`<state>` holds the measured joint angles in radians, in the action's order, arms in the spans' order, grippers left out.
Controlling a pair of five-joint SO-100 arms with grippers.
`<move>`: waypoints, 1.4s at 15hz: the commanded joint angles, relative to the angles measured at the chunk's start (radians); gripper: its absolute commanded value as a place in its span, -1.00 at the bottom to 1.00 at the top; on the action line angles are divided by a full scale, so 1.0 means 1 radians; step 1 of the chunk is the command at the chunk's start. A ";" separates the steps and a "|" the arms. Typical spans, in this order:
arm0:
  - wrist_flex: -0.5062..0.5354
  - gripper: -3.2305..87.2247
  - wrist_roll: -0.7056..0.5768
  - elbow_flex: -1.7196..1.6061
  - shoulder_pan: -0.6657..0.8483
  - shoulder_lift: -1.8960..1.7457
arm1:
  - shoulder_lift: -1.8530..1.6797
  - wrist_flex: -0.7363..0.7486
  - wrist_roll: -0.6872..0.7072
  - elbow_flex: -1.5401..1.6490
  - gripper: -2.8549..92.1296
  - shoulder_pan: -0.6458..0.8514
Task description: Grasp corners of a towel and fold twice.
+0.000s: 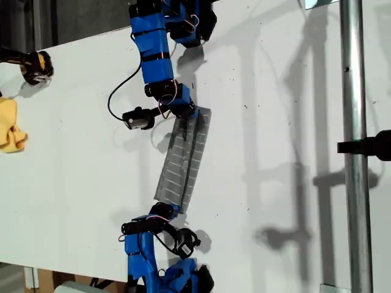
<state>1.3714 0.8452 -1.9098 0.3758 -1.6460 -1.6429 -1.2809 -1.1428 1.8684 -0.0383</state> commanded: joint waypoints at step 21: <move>-0.149 -0.63 0.249 -0.974 -0.123 -1.835 | -1.410 -0.183 -0.626 0.750 -0.17 -0.181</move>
<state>1.2057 1.0600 -2.7964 0.2608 -3.2198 -3.0695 -1.4849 -1.7334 2.6139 -0.1887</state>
